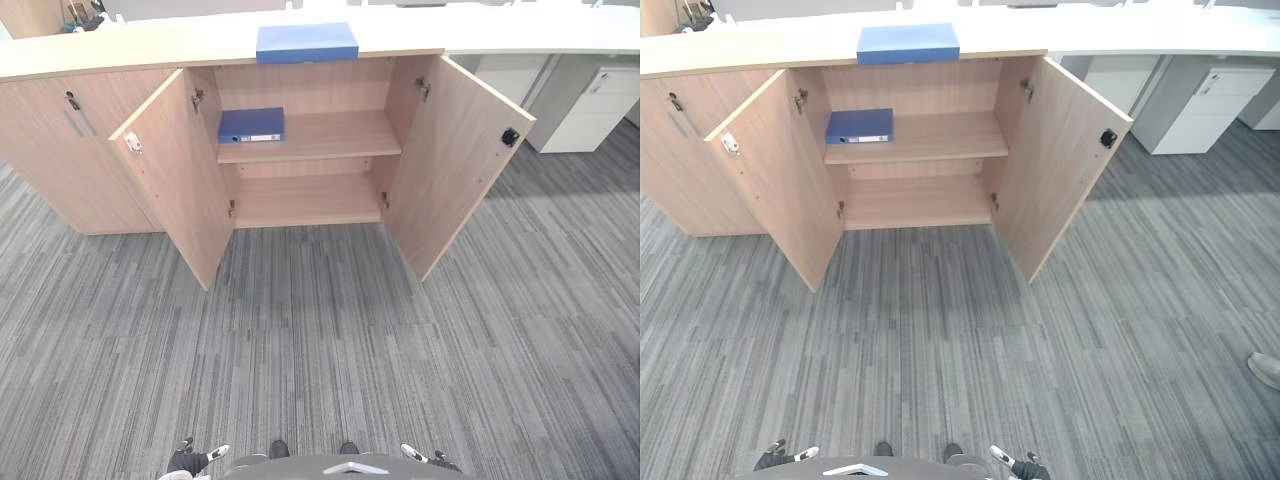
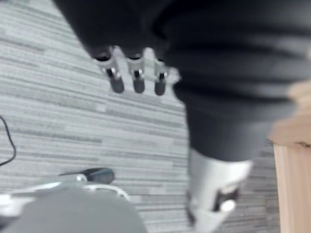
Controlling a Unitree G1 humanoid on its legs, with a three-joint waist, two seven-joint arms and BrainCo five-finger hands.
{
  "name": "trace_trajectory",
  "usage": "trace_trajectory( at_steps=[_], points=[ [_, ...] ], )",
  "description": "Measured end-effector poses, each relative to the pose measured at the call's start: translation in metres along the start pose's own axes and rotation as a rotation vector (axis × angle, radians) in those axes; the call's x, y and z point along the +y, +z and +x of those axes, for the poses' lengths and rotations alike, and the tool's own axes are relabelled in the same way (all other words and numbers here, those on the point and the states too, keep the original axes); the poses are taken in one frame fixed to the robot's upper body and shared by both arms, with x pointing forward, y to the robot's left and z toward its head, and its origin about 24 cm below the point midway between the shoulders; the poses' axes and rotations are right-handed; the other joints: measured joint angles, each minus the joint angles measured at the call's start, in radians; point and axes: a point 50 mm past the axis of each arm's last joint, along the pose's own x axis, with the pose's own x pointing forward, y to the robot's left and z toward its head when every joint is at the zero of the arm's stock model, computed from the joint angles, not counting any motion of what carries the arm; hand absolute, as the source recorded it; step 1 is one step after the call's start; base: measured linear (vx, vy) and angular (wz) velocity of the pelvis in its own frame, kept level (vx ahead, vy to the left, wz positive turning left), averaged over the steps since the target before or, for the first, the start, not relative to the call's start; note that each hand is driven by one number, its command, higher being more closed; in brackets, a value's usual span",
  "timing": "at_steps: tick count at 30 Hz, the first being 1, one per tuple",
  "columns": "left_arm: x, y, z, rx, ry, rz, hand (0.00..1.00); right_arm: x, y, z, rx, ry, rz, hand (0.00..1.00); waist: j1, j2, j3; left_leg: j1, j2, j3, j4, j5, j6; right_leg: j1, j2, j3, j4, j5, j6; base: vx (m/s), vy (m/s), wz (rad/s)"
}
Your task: Walk over to the cabinet, pick up the folder, carry it to the office cabinet, place the folder inside the office cabinet, then close the office cabinet door
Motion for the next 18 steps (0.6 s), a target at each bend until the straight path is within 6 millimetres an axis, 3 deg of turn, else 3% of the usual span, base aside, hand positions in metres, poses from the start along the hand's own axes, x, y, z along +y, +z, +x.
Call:
trace_trajectory(
  at_steps=[7, 18],
  points=[
    [-0.003, 0.015, 0.004, -0.039, -0.006, 0.002, 0.00, 0.020, 0.022, 0.005, -0.056, 0.043, 0.007, 0.00, -0.002, -0.012, 0.033, 0.036, 0.003, 0.003, -0.021, -0.011, -0.023, 0.045, 0.005, -0.012, -0.036, -0.003, 0.008, 0.07, -0.028, -0.01],
    [-0.006, 0.017, 0.004, -0.046, -0.016, 0.027, 0.00, 0.033, 0.024, 0.004, -0.060, 0.070, 0.030, 0.00, 0.000, -0.009, 0.037, 0.062, 0.002, 0.030, -0.038, -0.017, -0.032, 0.054, 0.005, -0.009, -0.040, -0.006, 0.013, -0.04, -0.017, -0.06]
  ],
)
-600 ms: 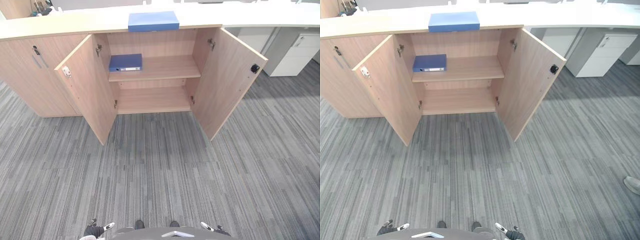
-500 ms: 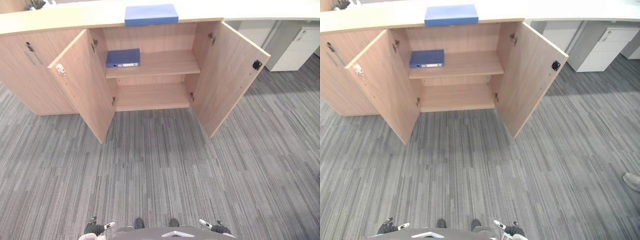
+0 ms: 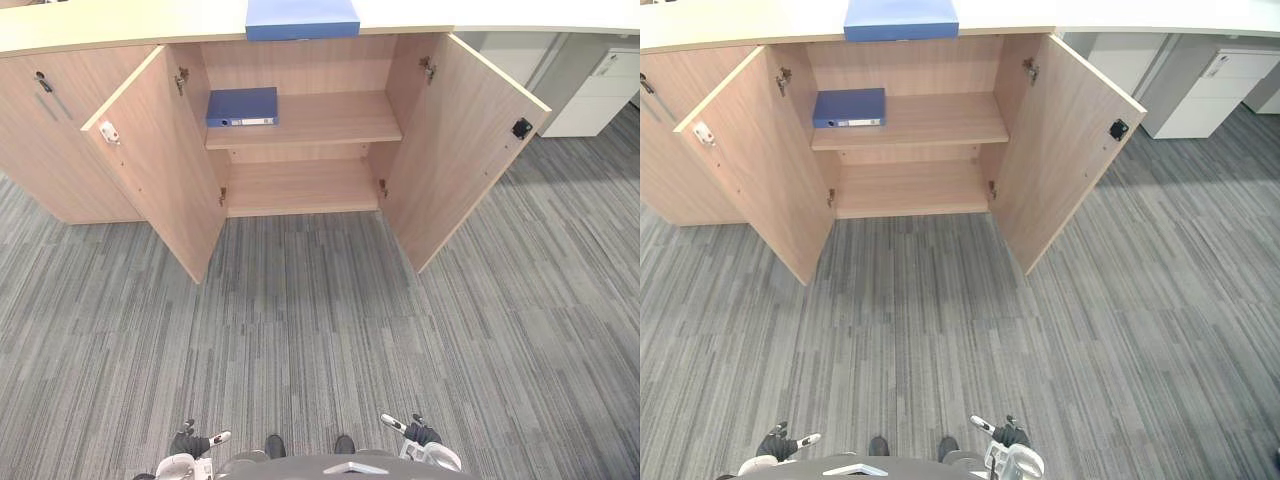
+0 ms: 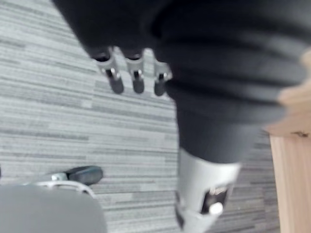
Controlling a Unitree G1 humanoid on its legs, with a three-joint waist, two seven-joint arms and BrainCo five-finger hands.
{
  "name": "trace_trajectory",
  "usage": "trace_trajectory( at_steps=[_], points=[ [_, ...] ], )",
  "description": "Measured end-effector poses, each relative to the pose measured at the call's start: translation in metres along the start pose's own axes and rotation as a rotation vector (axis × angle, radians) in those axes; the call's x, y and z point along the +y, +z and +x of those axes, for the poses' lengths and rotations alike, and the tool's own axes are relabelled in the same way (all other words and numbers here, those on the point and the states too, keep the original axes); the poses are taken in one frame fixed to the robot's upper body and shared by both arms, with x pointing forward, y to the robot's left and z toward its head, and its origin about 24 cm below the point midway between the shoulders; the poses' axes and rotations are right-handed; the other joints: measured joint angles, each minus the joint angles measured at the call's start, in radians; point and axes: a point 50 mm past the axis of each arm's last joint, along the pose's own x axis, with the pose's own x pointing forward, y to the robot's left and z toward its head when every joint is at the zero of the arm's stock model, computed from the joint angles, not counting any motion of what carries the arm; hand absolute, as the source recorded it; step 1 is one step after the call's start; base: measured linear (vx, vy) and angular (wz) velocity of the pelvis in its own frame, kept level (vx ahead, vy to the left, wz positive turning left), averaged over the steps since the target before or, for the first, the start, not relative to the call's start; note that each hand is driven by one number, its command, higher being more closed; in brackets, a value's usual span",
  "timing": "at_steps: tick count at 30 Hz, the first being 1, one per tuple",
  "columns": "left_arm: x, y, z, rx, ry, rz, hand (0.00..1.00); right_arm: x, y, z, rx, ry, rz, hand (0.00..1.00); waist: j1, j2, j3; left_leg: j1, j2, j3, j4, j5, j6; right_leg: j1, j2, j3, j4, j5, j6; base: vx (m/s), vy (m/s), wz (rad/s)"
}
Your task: Walk over to the cabinet, pick up the folder, carry it to the office cabinet, place the folder inside the office cabinet, then close the office cabinet door
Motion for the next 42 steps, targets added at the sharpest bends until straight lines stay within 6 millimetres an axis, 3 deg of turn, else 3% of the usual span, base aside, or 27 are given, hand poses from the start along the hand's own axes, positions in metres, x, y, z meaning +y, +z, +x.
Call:
trace_trajectory(
  at_steps=[9, 13, 16, 18, 19, 21, 24, 27, 29, 30, 31, 32, 34, 36, 40, 42],
  points=[
    [-0.001, 0.002, 0.000, -0.005, -0.007, 0.008, 0.00, 0.002, 0.002, 0.001, -0.005, 0.007, -0.032, 0.00, 0.006, 0.001, 0.001, -0.022, 0.000, 0.039, -0.002, -0.009, 0.014, -0.037, 0.003, 0.036, -0.010, 0.005, -0.003, -0.04, -0.031, -0.12],
    [0.002, 0.007, 0.002, -0.018, -0.004, 0.016, 0.00, 0.004, 0.006, 0.001, -0.012, 0.013, -0.037, 0.00, 0.016, -0.002, 0.004, -0.054, -0.001, 0.063, 0.016, -0.041, 0.026, -0.073, 0.000, 0.063, -0.003, -0.002, 0.006, 0.06, -0.007, -0.24],
    [0.002, 0.011, 0.003, -0.031, -0.014, 0.028, 0.00, 0.009, 0.014, 0.003, -0.034, 0.025, -0.037, 0.00, 0.015, 0.001, 0.011, -0.093, 0.003, 0.091, 0.089, -0.101, 0.033, -0.148, -0.008, 0.093, 0.116, -0.067, 0.024, 0.13, 0.041, -0.31],
    [-0.002, 0.019, 0.005, -0.052, -0.031, 0.043, 0.00, 0.011, 0.023, 0.004, -0.066, 0.034, -0.035, 0.00, 0.015, 0.009, 0.035, -0.093, 0.005, 0.110, 0.134, -0.136, 0.035, -0.249, -0.019, 0.090, 0.356, -0.142, 0.046, 0.19, 0.092, -0.18],
    [-0.003, 0.022, 0.005, -0.059, -0.034, 0.044, 0.00, 0.012, 0.026, 0.004, -0.077, 0.037, -0.035, 0.00, 0.015, 0.012, 0.046, -0.084, 0.006, 0.110, 0.135, -0.138, 0.036, -0.278, -0.021, 0.085, 0.427, -0.147, 0.045, 0.18, 0.093, -0.07],
    [-0.007, 0.027, 0.006, -0.075, -0.047, 0.057, 0.00, 0.013, 0.035, 0.005, -0.106, 0.040, -0.040, 0.00, 0.000, 0.015, 0.078, -0.022, 0.010, 0.105, 0.126, -0.167, 0.059, -0.372, -0.050, 0.003, 0.654, -0.224, 0.022, 0.16, 0.068, 0.04],
    [-0.008, 0.034, 0.008, -0.091, -0.047, 0.055, 0.00, 0.020, 0.040, 0.005, -0.123, 0.065, -0.072, 0.00, -0.005, 0.015, 0.096, 0.035, 0.041, 0.103, 0.124, -0.213, 0.041, -0.441, -0.043, -0.087, 0.650, -0.278, 0.011, 0.27, 0.009, -0.02],
    [-0.009, 0.035, 0.008, -0.091, -0.050, 0.057, 0.00, 0.025, 0.046, 0.004, -0.153, 0.083, -0.085, 0.00, -0.028, 0.023, 0.101, 0.062, 0.087, 0.086, 0.121, -0.235, 0.005, -0.494, 0.012, -0.120, 0.519, -0.218, -0.015, 0.31, -0.075, 0.23],
    [-0.013, 0.032, 0.007, -0.083, -0.060, 0.049, 0.00, 0.022, 0.043, 0.003, -0.150, 0.078, -0.080, 0.00, -0.045, 0.004, 0.094, 0.116, 0.082, 0.050, 0.131, -0.271, -0.063, -0.482, 0.010, -0.106, 0.423, -0.029, -0.073, 0.49, -0.159, 0.52],
    [-0.019, 0.033, 0.007, -0.083, -0.072, 0.038, 0.00, 0.020, 0.049, 0.004, -0.163, 0.073, -0.090, 0.00, -0.040, 0.027, 0.097, 0.121, 0.104, 0.051, 0.146, -0.274, -0.073, -0.477, 0.019, -0.121, 0.439, -0.034, -0.077, 0.59, -0.235, 0.39],
    [-0.026, 0.037, 0.006, -0.100, -0.087, 0.023, 0.00, 0.018, 0.053, 0.005, -0.174, 0.069, -0.107, 0.00, -0.036, 0.040, 0.100, 0.059, 0.117, 0.051, 0.270, -0.248, -0.118, -0.456, 0.017, -0.127, 0.425, -0.069, -0.086, 0.45, -0.206, 0.19],
    [-0.030, 0.037, 0.006, -0.102, -0.094, 0.011, 0.00, 0.017, 0.053, 0.005, -0.173, 0.068, -0.106, 0.00, -0.032, 0.048, 0.107, -0.002, 0.136, 0.049, 0.415, -0.233, -0.133, -0.429, 0.012, -0.128, 0.402, -0.076, -0.094, 0.54, -0.249, 0.25],
    [-0.034, 0.037, 0.005, -0.098, -0.093, -0.042, 0.00, 0.018, 0.053, 0.005, -0.173, 0.069, -0.106, 0.00, -0.032, 0.058, 0.120, -0.104, 0.182, 0.041, 0.675, -0.214, -0.123, -0.350, 0.014, -0.127, 0.355, -0.091, -0.100, 0.43, -0.176, 0.12],
    [-0.033, 0.044, 0.004, -0.130, -0.088, -0.071, 0.00, 0.018, 0.045, 0.003, -0.155, 0.068, -0.096, 0.00, -0.023, 0.043, 0.136, -0.179, 0.254, 0.084, 0.928, -0.245, -0.104, -0.198, 0.018, -0.123, 0.304, -0.126, -0.107, 0.45, -0.141, 0.02],
    [-0.033, 0.055, 0.004, -0.172, -0.084, -0.101, 0.00, 0.017, 0.043, 0.001, -0.158, 0.063, -0.068, 0.00, 0.008, 0.037, 0.132, -0.339, 0.277, 0.115, 0.890, -0.272, -0.064, -0.087, 0.017, -0.090, 0.238, -0.161, -0.101, 0.36, -0.015, -0.30],
    [-0.031, 0.059, 0.005, -0.183, -0.078, -0.118, 0.00, 0.015, 0.039, 0.001, -0.145, 0.050, -0.035, 0.00, 0.023, 0.029, 0.135, -0.407, 0.226, 0.110, 0.679, -0.263, -0.063, -0.028, -0.018, -0.078, 0.197, -0.176, -0.074, 0.38, 0.114, -0.25]
  ],
)
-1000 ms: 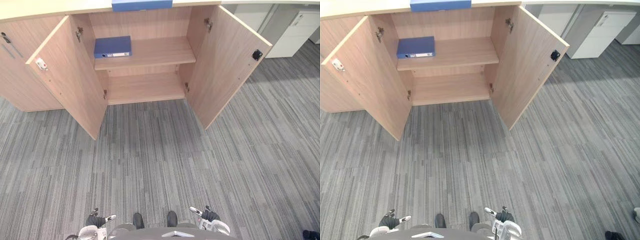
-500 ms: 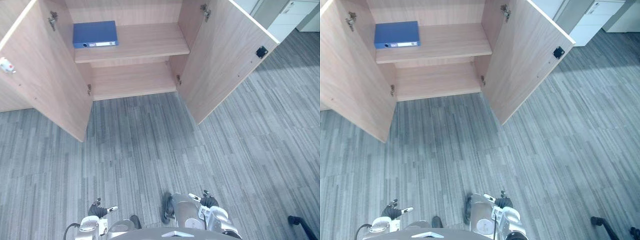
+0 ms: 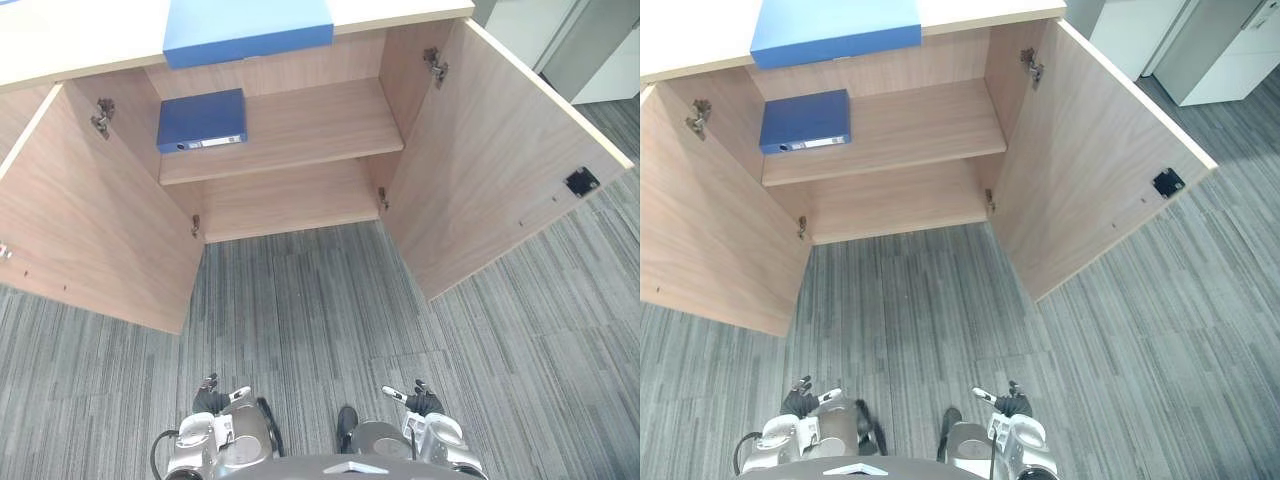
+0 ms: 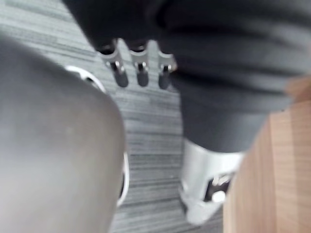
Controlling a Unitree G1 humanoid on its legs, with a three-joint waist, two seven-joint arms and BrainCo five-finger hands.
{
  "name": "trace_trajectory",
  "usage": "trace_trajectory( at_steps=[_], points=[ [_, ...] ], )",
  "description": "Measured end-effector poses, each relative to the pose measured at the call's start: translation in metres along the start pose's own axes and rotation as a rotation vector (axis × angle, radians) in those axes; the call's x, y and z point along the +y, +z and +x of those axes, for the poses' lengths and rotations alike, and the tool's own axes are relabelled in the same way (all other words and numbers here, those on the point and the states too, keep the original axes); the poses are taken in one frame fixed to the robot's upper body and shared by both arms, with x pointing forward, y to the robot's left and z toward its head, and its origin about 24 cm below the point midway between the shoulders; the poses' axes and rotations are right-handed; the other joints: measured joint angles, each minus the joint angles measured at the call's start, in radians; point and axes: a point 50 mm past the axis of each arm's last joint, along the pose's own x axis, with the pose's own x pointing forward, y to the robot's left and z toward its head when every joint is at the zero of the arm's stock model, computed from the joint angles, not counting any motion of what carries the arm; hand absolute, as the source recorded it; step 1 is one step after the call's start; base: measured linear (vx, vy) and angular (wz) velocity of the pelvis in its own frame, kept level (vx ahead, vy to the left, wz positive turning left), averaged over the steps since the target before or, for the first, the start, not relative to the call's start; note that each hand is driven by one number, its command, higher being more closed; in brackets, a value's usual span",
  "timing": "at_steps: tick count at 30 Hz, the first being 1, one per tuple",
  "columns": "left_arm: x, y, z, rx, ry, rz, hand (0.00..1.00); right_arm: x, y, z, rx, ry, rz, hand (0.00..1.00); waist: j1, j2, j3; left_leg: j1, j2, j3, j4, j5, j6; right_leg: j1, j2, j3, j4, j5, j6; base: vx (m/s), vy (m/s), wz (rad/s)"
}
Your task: Walk over to the cabinet, pick up the folder, carry it to the office cabinet, place the folder inside the office cabinet, then close the office cabinet door
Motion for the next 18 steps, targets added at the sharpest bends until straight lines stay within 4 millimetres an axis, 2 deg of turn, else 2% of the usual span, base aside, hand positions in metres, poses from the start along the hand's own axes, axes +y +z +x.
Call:
trace_trajectory(
  at_steps=[1, 2, 3, 4, 5, 6, 7, 8, 9, 10, 12, 13, 14, 16, 17, 18],
  points=[
    [-0.001, 0.001, 0.000, -0.003, -0.003, 0.002, 0.00, -0.001, -0.001, 0.000, 0.003, -0.004, 0.002, 0.00, 0.002, -0.002, -0.001, -0.011, -0.023, -0.011, -0.066, 0.017, -0.004, 0.014, -0.013, 0.002, -0.009, -0.007, 0.011, 0.38, 0.179, -0.13],
    [-0.002, 0.001, 0.001, -0.003, -0.008, 0.006, 0.00, -0.005, -0.004, -0.001, 0.013, -0.014, -0.003, 0.00, 0.002, 0.001, -0.003, -0.021, -0.067, -0.040, -0.214, 0.082, -0.005, 0.045, -0.031, 0.006, -0.029, -0.017, 0.031, 0.46, 0.259, -0.21],
    [-0.003, -0.001, 0.000, 0.008, -0.008, 0.002, 0.00, -0.007, -0.007, -0.001, 0.029, -0.018, -0.006, 0.00, 0.006, 0.005, -0.007, -0.017, -0.095, -0.071, -0.308, 0.202, 0.023, 0.072, -0.038, 0.016, -0.052, -0.033, 0.065, 0.32, 0.196, -0.30],
    [-0.002, -0.001, 0.000, 0.008, -0.006, 0.002, 0.00, -0.006, -0.010, -0.001, 0.041, -0.017, -0.007, 0.00, 0.010, 0.001, -0.011, -0.014, -0.106, -0.085, -0.303, 0.258, 0.048, 0.083, -0.046, 0.026, -0.057, -0.042, 0.079, 0.47, 0.306, -0.34],
    [0.003, 0.001, 0.001, 0.001, 0.004, 0.013, 0.00, -0.002, -0.015, -0.002, 0.058, -0.009, -0.002, 0.00, 0.008, -0.027, -0.032, -0.017, -0.136, -0.078, -0.273, 0.231, 0.078, 0.091, -0.079, 0.040, -0.055, -0.055, 0.093, 0.51, 0.282, -0.21],
    [0.008, 0.001, 0.001, 0.002, 0.011, 0.024, 0.00, 0.002, -0.018, -0.003, 0.068, -0.001, 0.006, 0.00, 0.001, -0.050, -0.044, -0.017, -0.151, -0.062, -0.246, 0.192, 0.093, 0.077, -0.104, 0.053, -0.010, -0.055, 0.092, 0.61, 0.334, -0.19],
    [0.009, 0.000, 0.002, 0.006, 0.014, 0.025, 0.00, 0.003, -0.019, -0.003, 0.071, 0.001, 0.007, 0.00, 0.005, -0.057, -0.049, -0.011, -0.152, -0.050, -0.235, 0.177, 0.101, 0.060, -0.114, 0.069, 0.029, -0.055, 0.092, 0.49, 0.236, -0.30],
    [0.010, 0.000, 0.002, 0.011, 0.018, 0.025, 0.00, 0.005, -0.020, -0.003, 0.073, 0.004, 0.008, 0.00, 0.012, -0.065, -0.053, 0.020, -0.154, -0.025, -0.221, 0.145, 0.117, 0.024, -0.128, 0.103, 0.141, -0.053, 0.092, 0.38, 0.199, -0.36],
    [0.011, -0.001, 0.002, 0.014, 0.020, 0.027, 0.00, 0.005, -0.019, -0.003, 0.070, 0.006, 0.004, 0.00, 0.014, -0.065, -0.053, 0.043, -0.156, -0.018, -0.224, 0.132, 0.129, -0.004, -0.132, 0.122, 0.220, -0.046, 0.094, 0.55, 0.266, -0.43],
    [0.014, -0.006, 0.001, 0.041, 0.025, 0.038, 0.00, 0.006, -0.015, -0.002, 0.058, 0.009, -0.001, 0.00, 0.009, -0.060, -0.050, 0.137, -0.162, -0.011, -0.270, 0.112, 0.149, -0.102, -0.137, 0.168, 0.491, -0.006, 0.111, 0.43, 0.192, -0.27],
    [0.014, -0.011, 0.000, 0.061, 0.020, 0.054, 0.00, 0.006, -0.012, -0.001, 0.048, 0.012, -0.004, 0.00, 0.005, -0.058, -0.049, 0.210, -0.166, -0.016, -0.322, 0.106, 0.147, -0.160, -0.127, 0.164, 0.641, -0.049, 0.111, 0.37, 0.119, -0.08],
    [0.018, -0.013, -0.001, 0.070, 0.024, 0.070, 0.00, 0.007, -0.011, -0.001, 0.041, 0.017, -0.014, 0.00, -0.008, -0.046, -0.042, 0.280, -0.168, -0.027, -0.376, 0.105, 0.146, -0.201, -0.117, 0.135, 0.715, -0.093, 0.090, 0.39, 0.054, 0.19],
    [0.019, -0.013, -0.001, 0.070, 0.026, 0.076, 0.00, 0.008, -0.009, -0.001, 0.036, 0.023, -0.025, 0.00, -0.014, -0.046, -0.043, 0.339, -0.165, -0.034, -0.419, 0.106, 0.146, -0.248, -0.104, 0.094, 0.724, -0.126, 0.070, 0.38, 0.027, 0.25],
    [0.018, -0.012, 0.000, 0.067, 0.024, 0.067, 0.00, 0.008, -0.009, -0.001, 0.034, 0.025, -0.030, 0.00, -0.018, -0.045, -0.043, 0.379, -0.152, -0.038, -0.444, 0.106, 0.145, -0.310, -0.079, 0.056, 0.665, -0.149, 0.055, 0.35, -0.065, 0.22],
    [0.016, -0.011, 0.000, 0.066, 0.020, 0.064, 0.00, 0.007, -0.008, -0.001, 0.028, 0.025, -0.032, 0.00, -0.028, -0.040, -0.041, 0.397, -0.137, -0.052, -0.455, 0.104, 0.142, -0.363, -0.046, 0.048, 0.576, -0.152, 0.055, 0.42, -0.151, 0.36],
    [0.013, -0.011, 0.000, 0.066, 0.014, 0.061, 0.00, 0.008, -0.003, 0.000, 0.011, 0.031, -0.042, 0.00, -0.041, -0.034, -0.038, 0.413, -0.118, -0.065, -0.468, 0.100, 0.129, -0.404, -0.012, 0.051, 0.440, -0.115, 0.056, 0.35, -0.147, 0.38]
  ],
)
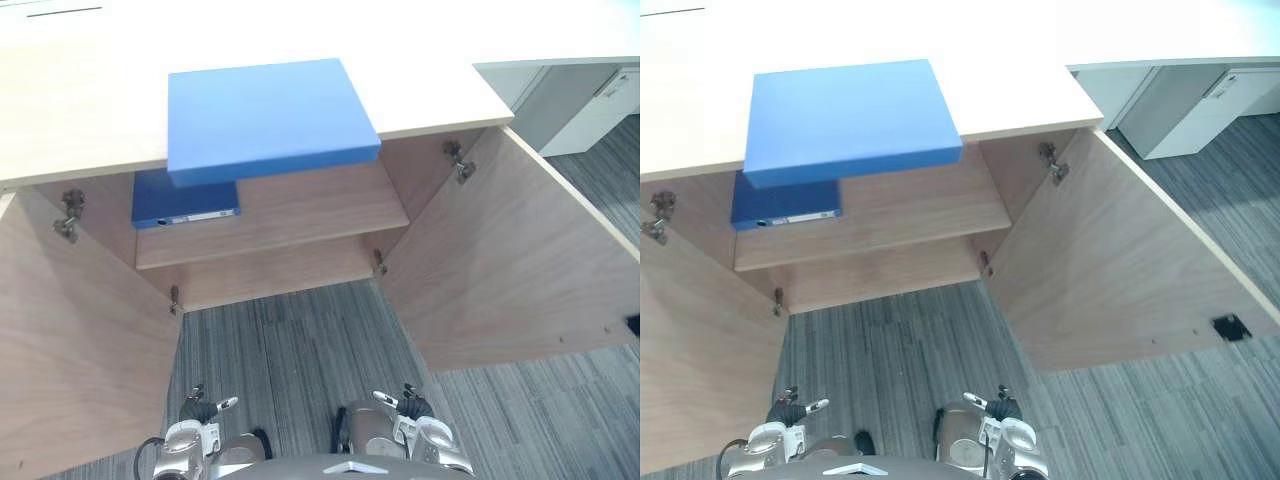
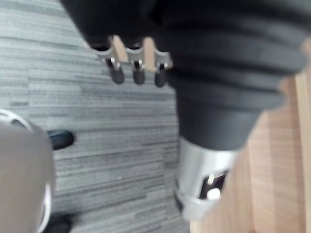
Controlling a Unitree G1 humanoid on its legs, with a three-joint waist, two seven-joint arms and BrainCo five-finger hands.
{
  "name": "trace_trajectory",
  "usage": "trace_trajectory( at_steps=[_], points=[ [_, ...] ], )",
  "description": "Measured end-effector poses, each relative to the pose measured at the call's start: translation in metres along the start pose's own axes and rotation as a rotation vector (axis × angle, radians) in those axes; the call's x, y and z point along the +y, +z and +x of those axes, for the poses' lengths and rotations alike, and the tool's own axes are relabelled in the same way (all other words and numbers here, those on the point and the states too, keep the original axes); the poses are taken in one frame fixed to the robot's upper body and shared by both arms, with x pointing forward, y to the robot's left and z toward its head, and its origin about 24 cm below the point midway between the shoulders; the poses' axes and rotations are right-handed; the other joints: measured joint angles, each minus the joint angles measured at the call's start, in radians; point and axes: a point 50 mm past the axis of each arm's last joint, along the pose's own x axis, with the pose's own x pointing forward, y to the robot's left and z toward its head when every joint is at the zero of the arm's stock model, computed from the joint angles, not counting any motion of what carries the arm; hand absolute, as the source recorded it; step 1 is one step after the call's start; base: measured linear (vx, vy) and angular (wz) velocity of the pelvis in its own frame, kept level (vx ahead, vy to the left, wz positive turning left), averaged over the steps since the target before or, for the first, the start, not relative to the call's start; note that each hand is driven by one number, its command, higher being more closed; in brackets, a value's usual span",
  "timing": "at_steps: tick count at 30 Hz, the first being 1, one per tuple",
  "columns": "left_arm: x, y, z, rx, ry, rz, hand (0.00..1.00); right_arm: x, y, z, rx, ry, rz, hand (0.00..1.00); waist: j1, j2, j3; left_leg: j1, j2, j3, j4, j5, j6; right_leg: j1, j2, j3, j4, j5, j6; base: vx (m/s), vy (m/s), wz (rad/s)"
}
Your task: Walk over to the cabinet, pick up the folder, carry it to the office cabinet, place the folder inside the office cabinet, then close the office cabinet door
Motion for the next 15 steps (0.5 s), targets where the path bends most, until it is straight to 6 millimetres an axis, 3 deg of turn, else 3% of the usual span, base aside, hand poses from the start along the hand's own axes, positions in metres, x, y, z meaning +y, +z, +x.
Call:
trace_trajectory(
  at_steps=[1, 2, 3, 6, 7, 9, 11, 13, 15],
  points=[
    [0.001, 0.000, 0.000, 0.001, 0.001, 0.002, 0.00, 0.000, 0.001, 0.000, -0.005, 0.002, -0.007, 0.00, -0.006, -0.001, -0.001, 0.011, 0.004, -0.009, -0.008, -0.002, -0.017, -0.003, 0.014, 0.009, -0.096, 0.049, 0.005, 0.37, -0.171, 0.55],
    [0.002, -0.002, -0.001, 0.007, 0.002, 0.009, 0.00, -0.003, -0.004, -0.002, 0.010, -0.003, -0.008, 0.00, -0.014, -0.023, -0.009, 0.036, -0.021, -0.033, -0.022, -0.019, -0.069, 0.009, 0.012, 0.027, -0.270, 0.242, -0.013, 0.39, -0.182, 0.46],
    [-0.010, -0.008, -0.001, 0.032, -0.023, -0.009, 0.00, -0.010, 0.000, 0.000, 0.003, -0.023, -0.007, 0.00, -0.010, 0.009, -0.005, 0.079, 0.011, -0.051, -0.033, -0.045, -0.109, 0.016, 0.028, 0.011, -0.216, 0.284, -0.041, 0.39, -0.174, 0.42],
    [-0.025, -0.012, -0.004, 0.045, -0.052, -0.038, 0.00, -0.022, 0.001, 0.000, 0.002, -0.058, 0.002, 0.00, -0.019, 0.057, -0.020, 0.067, 0.047, -0.049, 0.012, -0.010, -0.157, 0.049, 0.026, -0.042, -0.202, 0.196, -0.062, 0.37, -0.218, 0.46],
    [-0.025, -0.012, -0.004, 0.043, -0.053, -0.040, 0.00, -0.023, 0.001, 0.000, 0.003, -0.062, 0.007, 0.00, -0.020, 0.059, -0.019, 0.055, 0.057, -0.049, 0.053, -0.008, -0.161, 0.068, 0.026, -0.054, -0.206, 0.186, -0.065, 0.29, -0.226, 0.70],
    [-0.024, -0.006, -0.003, 0.017, -0.042, -0.055, 0.00, -0.028, -0.007, -0.003, 0.021, -0.073, 0.003, 0.00, -0.005, 0.048, -0.014, -0.041, 0.121, -0.042, 0.344, -0.015, -0.185, 0.177, 0.029, -0.082, -0.245, 0.149, -0.073, 0.26, -0.197, 0.54],
    [-0.025, -0.004, -0.004, 0.002, -0.041, -0.067, 0.00, -0.030, -0.011, -0.006, 0.027, -0.079, 0.002, 0.00, 0.018, 0.046, -0.017, -0.102, 0.157, -0.001, 0.492, -0.038, -0.169, 0.238, 0.033, -0.095, -0.273, 0.136, -0.075, 0.20, -0.104, 0.11],
    [-0.027, -0.004, -0.004, 0.002, -0.041, -0.082, 0.00, -0.029, -0.011, -0.006, 0.027, -0.076, 0.005, 0.00, 0.019, 0.054, -0.023, -0.146, 0.163, 0.037, 0.484, -0.063, -0.154, 0.265, 0.032, -0.091, -0.293, 0.132, -0.069, 0.16, -0.008, -0.12],
    [-0.026, -0.002, -0.004, -0.004, -0.035, -0.097, 0.00, -0.023, -0.013, -0.006, 0.032, -0.068, 0.023, 0.00, 0.031, 0.054, -0.025, -0.183, 0.134, 0.031, 0.319, -0.063, -0.152, 0.270, 0.028, -0.061, -0.298, 0.131, -0.062, 0.18, 0.089, -0.46]
  ],
)
